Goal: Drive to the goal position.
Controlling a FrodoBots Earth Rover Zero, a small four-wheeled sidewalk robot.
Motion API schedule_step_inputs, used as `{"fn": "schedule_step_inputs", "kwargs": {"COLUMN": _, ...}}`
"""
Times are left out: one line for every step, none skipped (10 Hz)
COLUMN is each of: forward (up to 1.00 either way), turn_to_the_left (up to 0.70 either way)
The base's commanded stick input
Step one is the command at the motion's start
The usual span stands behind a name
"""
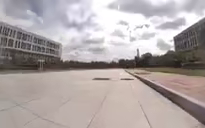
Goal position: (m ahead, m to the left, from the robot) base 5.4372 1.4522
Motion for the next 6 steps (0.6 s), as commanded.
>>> {"fn": "schedule_step_inputs", "kwargs": {"forward": 0.7, "turn_to_the_left": 0.0}}
{"fn": "schedule_step_inputs", "kwargs": {"forward": 0.7, "turn_to_the_left": 0.05}}
{"fn": "schedule_step_inputs", "kwargs": {"forward": 0.7, "turn_to_the_left": 0.11}}
{"fn": "schedule_step_inputs", "kwargs": {"forward": 0.7, "turn_to_the_left": 0.02}}
{"fn": "schedule_step_inputs", "kwargs": {"forward": 0.7, "turn_to_the_left": 0.0}}
{"fn": "schedule_step_inputs", "kwargs": {"forward": 0.7, "turn_to_the_left": 0.04}}
